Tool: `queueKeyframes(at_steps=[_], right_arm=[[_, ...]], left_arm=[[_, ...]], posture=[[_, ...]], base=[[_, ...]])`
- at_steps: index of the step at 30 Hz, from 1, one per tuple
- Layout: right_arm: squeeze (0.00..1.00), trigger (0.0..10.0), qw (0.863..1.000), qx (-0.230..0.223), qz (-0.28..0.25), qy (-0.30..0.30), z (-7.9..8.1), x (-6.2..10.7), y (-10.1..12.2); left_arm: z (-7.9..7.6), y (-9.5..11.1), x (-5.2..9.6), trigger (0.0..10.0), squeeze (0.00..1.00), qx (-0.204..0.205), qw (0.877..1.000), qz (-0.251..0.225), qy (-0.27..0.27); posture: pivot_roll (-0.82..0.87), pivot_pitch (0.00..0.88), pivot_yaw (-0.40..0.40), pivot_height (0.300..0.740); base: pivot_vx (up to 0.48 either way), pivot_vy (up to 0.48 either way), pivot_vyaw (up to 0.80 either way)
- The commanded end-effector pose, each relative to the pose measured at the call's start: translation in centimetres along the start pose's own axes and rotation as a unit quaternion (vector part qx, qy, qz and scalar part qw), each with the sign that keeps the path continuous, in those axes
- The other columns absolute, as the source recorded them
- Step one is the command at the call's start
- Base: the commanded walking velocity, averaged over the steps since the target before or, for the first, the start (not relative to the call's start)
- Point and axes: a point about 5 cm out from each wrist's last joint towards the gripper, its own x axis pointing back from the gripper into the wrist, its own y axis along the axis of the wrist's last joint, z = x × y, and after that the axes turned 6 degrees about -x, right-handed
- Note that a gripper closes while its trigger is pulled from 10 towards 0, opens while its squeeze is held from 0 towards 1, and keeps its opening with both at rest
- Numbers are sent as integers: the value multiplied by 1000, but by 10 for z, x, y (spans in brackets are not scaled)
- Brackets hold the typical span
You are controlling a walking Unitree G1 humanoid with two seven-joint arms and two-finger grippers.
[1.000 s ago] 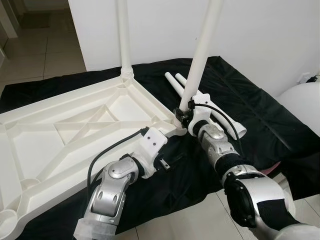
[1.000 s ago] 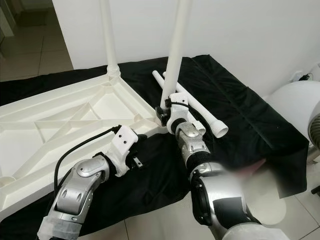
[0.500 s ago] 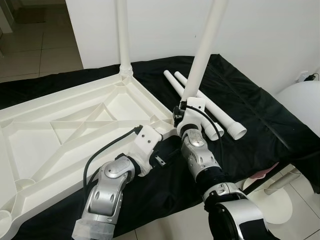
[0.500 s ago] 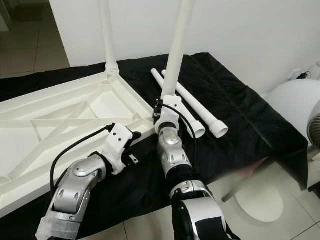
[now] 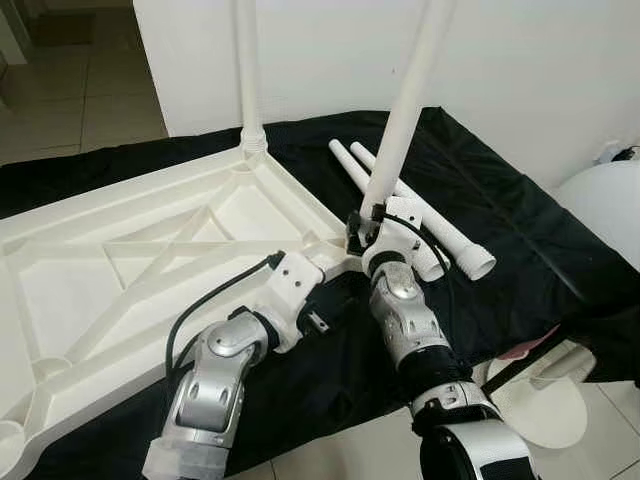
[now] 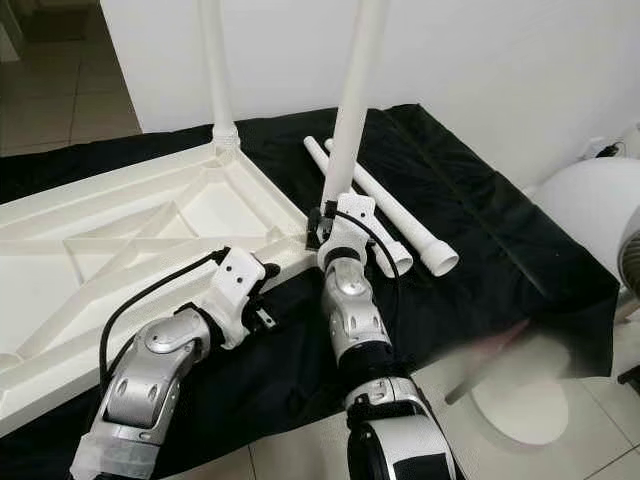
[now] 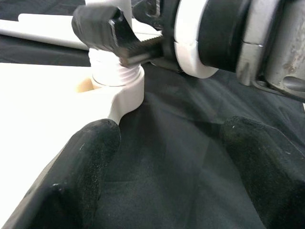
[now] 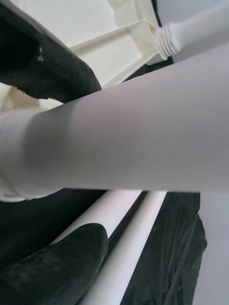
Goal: Building children table
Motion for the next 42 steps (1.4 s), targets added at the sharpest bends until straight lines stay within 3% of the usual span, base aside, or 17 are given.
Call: queueKeyframes(at_steps=[1,4,10,19,22,26,28,30,33,42], right_arm=[[0,10000,1000,-2,-1,3,-5,2,0],[0,10000,1000,-2,-1,7,-11,7,-1],[0,10000,1000,5,22,22,-21,26,-15],[0,10000,997,7,38,70,-22,47,-25],[0,10000,995,15,52,84,-31,59,-30],[0,10000,995,20,57,79,-36,61,-30],[0,10000,996,20,51,69,-43,63,-26],[0,10000,996,20,51,69,-43,63,-26],[0,10000,996,10,34,87,-41,66,-17],[0,10000,996,10,4,89,-52,68,-1]], left_arm=[[9,-6,0,10000,0,-2,995,23,99],[12,-7,0,10000,0,-7,994,28,105],[33,-11,-4,10000,0,-10,987,51,154],[46,-8,-9,10000,0,-19,984,54,167],[52,-8,-16,10000,0,-21,984,63,164],[52,-12,-19,10000,0,-18,984,76,162],[52,-22,-22,10000,0,-10,981,104,162],[52,-22,-22,10000,0,-10,981,104,162],[53,-33,-26,10000,0,-9,976,142,164],[60,-48,-20,10000,0,1,968,186,171]], posture=[[-7,34,-35,740],[-8,35,-33,740],[-27,42,-24,740],[-36,48,-20,740],[-46,48,-14,740],[-51,47,-12,740],[-61,49,-4,740],[-61,49,-4,740],[-68,48,0,740],[-73,50,8,740]], base=[[0,0,0],[0,0,0],[0,0,0],[0,0,0],[0,0,0],[0,0,0],[0,0,0],[0,0,0],[0,0,0],[0,0,0]])
